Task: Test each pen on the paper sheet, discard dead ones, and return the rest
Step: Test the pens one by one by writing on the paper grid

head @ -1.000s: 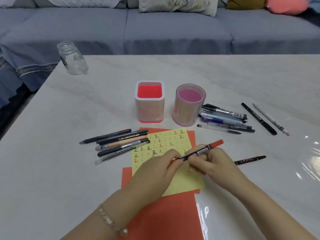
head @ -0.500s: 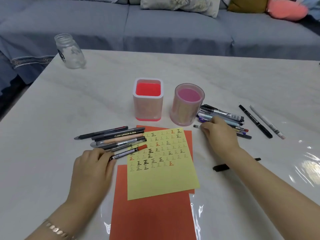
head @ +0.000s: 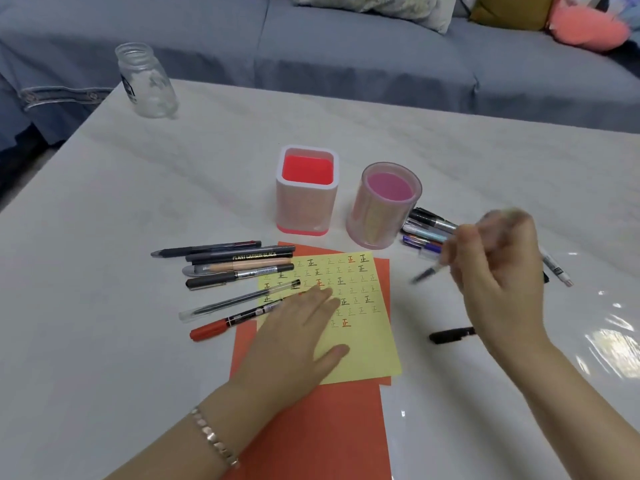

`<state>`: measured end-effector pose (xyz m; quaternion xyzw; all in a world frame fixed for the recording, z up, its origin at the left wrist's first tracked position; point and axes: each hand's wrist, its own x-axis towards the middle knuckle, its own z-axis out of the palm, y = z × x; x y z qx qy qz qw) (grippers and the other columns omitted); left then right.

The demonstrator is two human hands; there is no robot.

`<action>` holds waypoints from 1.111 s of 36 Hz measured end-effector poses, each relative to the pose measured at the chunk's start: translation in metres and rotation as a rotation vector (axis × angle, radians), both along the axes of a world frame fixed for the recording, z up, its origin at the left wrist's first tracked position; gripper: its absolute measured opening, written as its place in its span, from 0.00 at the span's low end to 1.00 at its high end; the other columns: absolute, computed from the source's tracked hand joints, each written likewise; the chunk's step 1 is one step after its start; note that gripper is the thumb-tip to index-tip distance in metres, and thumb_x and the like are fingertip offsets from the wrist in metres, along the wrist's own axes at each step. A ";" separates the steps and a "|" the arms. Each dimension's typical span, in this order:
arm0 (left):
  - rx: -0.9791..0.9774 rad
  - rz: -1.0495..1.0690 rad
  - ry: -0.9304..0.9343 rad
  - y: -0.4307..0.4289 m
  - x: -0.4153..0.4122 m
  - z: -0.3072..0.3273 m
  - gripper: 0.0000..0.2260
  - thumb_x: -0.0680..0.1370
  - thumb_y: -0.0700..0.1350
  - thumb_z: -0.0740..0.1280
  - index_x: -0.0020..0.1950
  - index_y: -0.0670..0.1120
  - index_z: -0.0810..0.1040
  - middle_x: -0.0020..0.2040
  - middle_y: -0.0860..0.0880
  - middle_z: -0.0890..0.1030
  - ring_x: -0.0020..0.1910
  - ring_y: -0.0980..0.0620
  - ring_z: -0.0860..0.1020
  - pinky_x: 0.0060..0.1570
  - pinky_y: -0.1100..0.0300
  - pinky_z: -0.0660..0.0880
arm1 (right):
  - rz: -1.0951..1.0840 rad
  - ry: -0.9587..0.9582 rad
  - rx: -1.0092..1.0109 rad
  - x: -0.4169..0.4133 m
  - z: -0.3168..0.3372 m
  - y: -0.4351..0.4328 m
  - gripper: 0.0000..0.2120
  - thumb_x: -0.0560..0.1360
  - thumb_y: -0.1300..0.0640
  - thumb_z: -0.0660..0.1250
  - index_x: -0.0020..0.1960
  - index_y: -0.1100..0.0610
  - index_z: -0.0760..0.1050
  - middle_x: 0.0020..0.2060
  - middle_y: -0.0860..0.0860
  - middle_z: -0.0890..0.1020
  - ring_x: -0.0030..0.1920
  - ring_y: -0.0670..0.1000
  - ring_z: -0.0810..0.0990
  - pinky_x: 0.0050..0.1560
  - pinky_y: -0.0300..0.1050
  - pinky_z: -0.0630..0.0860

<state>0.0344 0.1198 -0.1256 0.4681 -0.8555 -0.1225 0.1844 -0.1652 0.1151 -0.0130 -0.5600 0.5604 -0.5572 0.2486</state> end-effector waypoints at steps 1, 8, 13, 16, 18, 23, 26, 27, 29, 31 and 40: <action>0.010 -0.008 -0.029 -0.001 -0.002 -0.001 0.25 0.73 0.60 0.57 0.63 0.46 0.75 0.63 0.48 0.77 0.64 0.52 0.69 0.66 0.56 0.64 | -0.013 -0.081 0.013 0.003 0.001 0.004 0.10 0.71 0.47 0.62 0.36 0.47 0.63 0.24 0.47 0.73 0.25 0.42 0.72 0.29 0.32 0.66; 0.055 -0.030 -0.103 -0.004 0.003 -0.010 0.27 0.75 0.62 0.54 0.64 0.45 0.75 0.67 0.47 0.73 0.68 0.50 0.68 0.67 0.53 0.55 | -0.145 -0.346 0.143 0.017 -0.023 0.016 0.19 0.73 0.70 0.62 0.32 0.53 0.61 0.29 0.45 0.76 0.19 0.44 0.65 0.19 0.34 0.60; 0.035 -0.037 -0.101 -0.007 0.007 -0.010 0.27 0.74 0.62 0.55 0.64 0.45 0.75 0.66 0.46 0.74 0.67 0.49 0.69 0.67 0.53 0.56 | -0.191 -0.413 0.233 0.022 -0.033 0.018 0.12 0.71 0.71 0.58 0.36 0.55 0.65 0.28 0.46 0.70 0.19 0.43 0.63 0.21 0.32 0.61; 0.020 -0.030 -0.078 -0.007 0.006 -0.010 0.27 0.73 0.61 0.57 0.63 0.45 0.76 0.65 0.46 0.75 0.67 0.49 0.70 0.67 0.54 0.57 | -0.176 -0.463 0.337 0.021 -0.034 0.016 0.14 0.76 0.69 0.52 0.39 0.57 0.72 0.19 0.47 0.70 0.19 0.46 0.71 0.23 0.33 0.69; 0.008 -0.028 -0.039 -0.006 0.005 -0.010 0.27 0.73 0.60 0.58 0.63 0.44 0.77 0.64 0.45 0.75 0.65 0.49 0.69 0.66 0.53 0.58 | -0.110 -0.541 0.412 0.020 -0.037 0.015 0.15 0.79 0.62 0.50 0.43 0.60 0.75 0.19 0.49 0.74 0.23 0.49 0.78 0.25 0.37 0.75; -0.034 -0.014 -0.039 -0.005 0.001 -0.010 0.25 0.71 0.57 0.59 0.60 0.43 0.78 0.62 0.45 0.77 0.63 0.48 0.71 0.64 0.54 0.61 | -0.031 -0.534 0.507 0.020 -0.046 0.016 0.25 0.75 0.42 0.53 0.46 0.61 0.78 0.33 0.59 0.84 0.32 0.54 0.84 0.29 0.42 0.79; -0.009 -0.015 -0.059 -0.004 -0.003 -0.010 0.26 0.71 0.57 0.57 0.61 0.43 0.78 0.63 0.47 0.77 0.64 0.50 0.72 0.62 0.52 0.69 | -0.007 -0.480 0.488 0.022 -0.047 0.019 0.19 0.70 0.45 0.59 0.42 0.61 0.77 0.32 0.56 0.84 0.31 0.52 0.83 0.28 0.40 0.78; 0.004 -0.015 -0.058 -0.003 -0.003 -0.010 0.26 0.71 0.57 0.57 0.61 0.43 0.78 0.63 0.47 0.76 0.65 0.51 0.70 0.62 0.51 0.68 | -0.010 -0.451 0.471 0.023 -0.047 0.020 0.16 0.71 0.48 0.61 0.40 0.61 0.76 0.30 0.55 0.83 0.29 0.50 0.81 0.27 0.39 0.77; 0.028 -0.017 -0.043 -0.004 -0.004 -0.011 0.26 0.72 0.57 0.57 0.62 0.42 0.77 0.65 0.47 0.75 0.67 0.52 0.67 0.66 0.56 0.63 | -0.030 -0.384 0.435 0.024 -0.050 0.020 0.12 0.73 0.54 0.64 0.35 0.61 0.73 0.24 0.52 0.78 0.24 0.49 0.76 0.25 0.38 0.74; 0.053 -0.027 -0.019 -0.005 -0.003 -0.010 0.27 0.73 0.59 0.58 0.63 0.43 0.75 0.67 0.47 0.73 0.68 0.53 0.64 0.68 0.58 0.56 | -0.055 -0.356 0.410 0.025 -0.055 0.018 0.13 0.75 0.58 0.64 0.34 0.61 0.70 0.22 0.50 0.73 0.22 0.47 0.71 0.24 0.37 0.70; 0.100 -0.013 0.025 -0.015 -0.005 -0.011 0.31 0.71 0.66 0.58 0.66 0.48 0.73 0.68 0.49 0.72 0.69 0.53 0.63 0.67 0.56 0.54 | -0.076 -0.354 0.393 0.038 -0.077 0.007 0.16 0.73 0.57 0.68 0.30 0.60 0.70 0.20 0.52 0.75 0.22 0.48 0.71 0.26 0.35 0.70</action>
